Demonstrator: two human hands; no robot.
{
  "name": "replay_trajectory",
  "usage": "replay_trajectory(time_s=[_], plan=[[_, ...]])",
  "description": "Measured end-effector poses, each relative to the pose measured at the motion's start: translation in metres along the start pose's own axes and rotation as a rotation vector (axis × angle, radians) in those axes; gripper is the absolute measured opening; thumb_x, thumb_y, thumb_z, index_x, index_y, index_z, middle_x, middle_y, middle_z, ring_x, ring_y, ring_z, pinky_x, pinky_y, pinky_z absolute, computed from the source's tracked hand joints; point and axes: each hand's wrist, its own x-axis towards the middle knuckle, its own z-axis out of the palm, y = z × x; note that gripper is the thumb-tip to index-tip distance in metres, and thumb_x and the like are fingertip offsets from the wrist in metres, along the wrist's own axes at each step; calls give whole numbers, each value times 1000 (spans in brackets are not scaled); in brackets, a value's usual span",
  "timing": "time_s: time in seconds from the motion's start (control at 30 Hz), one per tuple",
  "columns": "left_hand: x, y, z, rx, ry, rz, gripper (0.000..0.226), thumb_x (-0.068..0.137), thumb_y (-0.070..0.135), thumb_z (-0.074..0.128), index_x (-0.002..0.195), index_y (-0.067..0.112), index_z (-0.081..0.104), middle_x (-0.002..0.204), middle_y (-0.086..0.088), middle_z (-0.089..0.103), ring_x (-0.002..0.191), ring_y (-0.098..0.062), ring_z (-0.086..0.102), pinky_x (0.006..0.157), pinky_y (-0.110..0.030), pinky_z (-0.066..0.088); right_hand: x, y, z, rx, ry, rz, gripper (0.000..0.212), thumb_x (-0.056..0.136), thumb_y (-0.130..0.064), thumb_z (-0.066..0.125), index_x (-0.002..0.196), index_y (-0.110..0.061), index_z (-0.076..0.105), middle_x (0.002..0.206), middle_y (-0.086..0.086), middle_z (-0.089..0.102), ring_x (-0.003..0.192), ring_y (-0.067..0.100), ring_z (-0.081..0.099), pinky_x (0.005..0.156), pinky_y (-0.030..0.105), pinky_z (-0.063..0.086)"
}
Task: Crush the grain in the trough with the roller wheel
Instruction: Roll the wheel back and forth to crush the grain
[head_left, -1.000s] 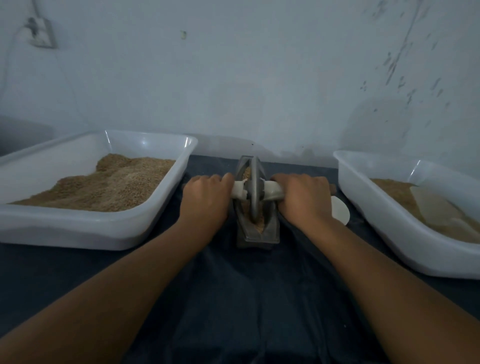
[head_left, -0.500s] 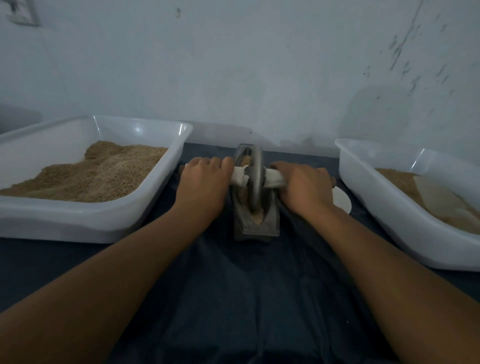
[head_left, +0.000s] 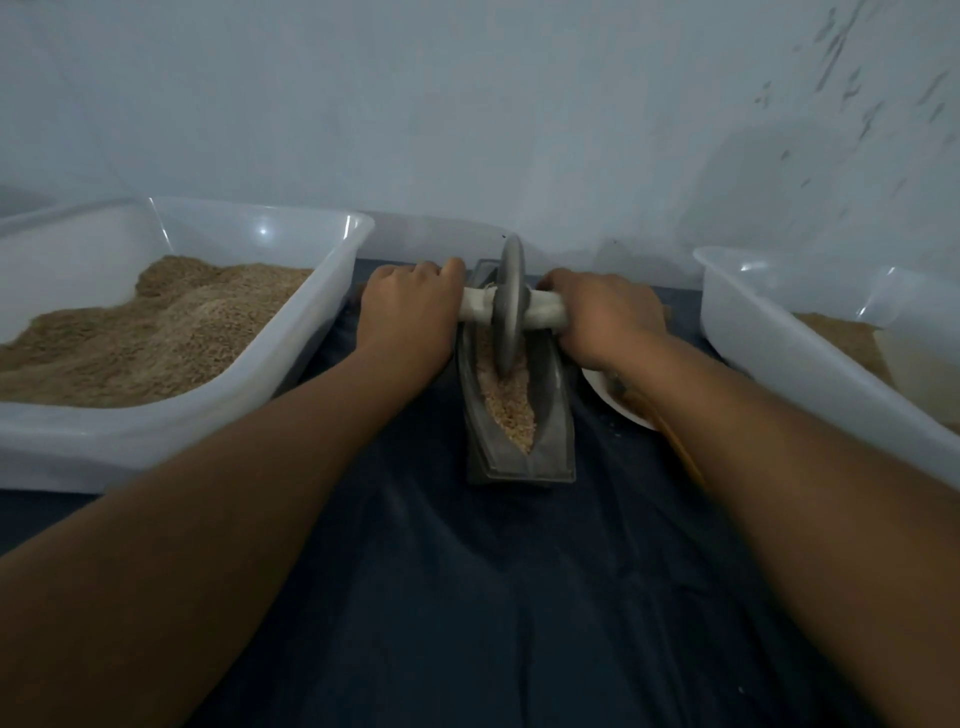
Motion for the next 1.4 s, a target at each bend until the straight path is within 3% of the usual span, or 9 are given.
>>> replay_trajectory(time_s=[0.17,0.37,0.63,0.8,1.03,1.27,1.4], plan=[[12,-1,5,-14,-33,-27,37,87,19,67,121,17,52,105,-7,64,92,-29,64,72,-36,36,13,0,-5,4,-93,8,53,86,-34,71,134,-40,51,118,-1,66,107,28,61,69,36,39],[15,-3,6,-41,-33,-52,34,87,18,65,119,17,53,103,-7,65,91,-29,64,75,-36,37,16,-5,-8,-5,-89,28,45,87,-31,67,130,-39,55,114,-2,67,104,27,62,70,36,39],[-12,2,-2,-4,40,-29,20,87,19,62,104,18,51,94,-4,65,83,-25,63,75,-36,42,-13,-10,-6,-8,35,41,25,89,-31,63,114,-38,63,99,-2,70,91,26,65,69,35,36],[-33,5,-16,28,74,-16,18,84,19,63,95,21,49,89,-1,64,79,-23,62,68,-33,32,-40,-14,-7,-11,138,20,19,91,-27,61,109,-32,62,93,-4,70,84,25,65,67,36,34],[-50,11,-34,33,64,-9,18,87,28,65,100,21,54,93,0,65,81,-20,62,74,-34,42,-71,-25,-15,13,246,66,15,91,-27,59,104,-32,65,94,-6,69,87,22,64,72,35,26],[-65,15,-47,86,57,-47,24,83,26,68,86,24,45,81,2,61,70,-17,56,59,-31,29,-93,-30,-24,68,304,59,17,93,-23,59,106,-31,66,96,-8,68,90,21,60,76,35,21],[-67,12,-44,64,72,-29,23,80,27,71,89,22,50,79,2,61,69,-17,57,61,-30,31,-90,-31,-24,61,309,45,17,93,-22,59,105,-30,67,96,-7,68,89,21,60,80,36,25]])
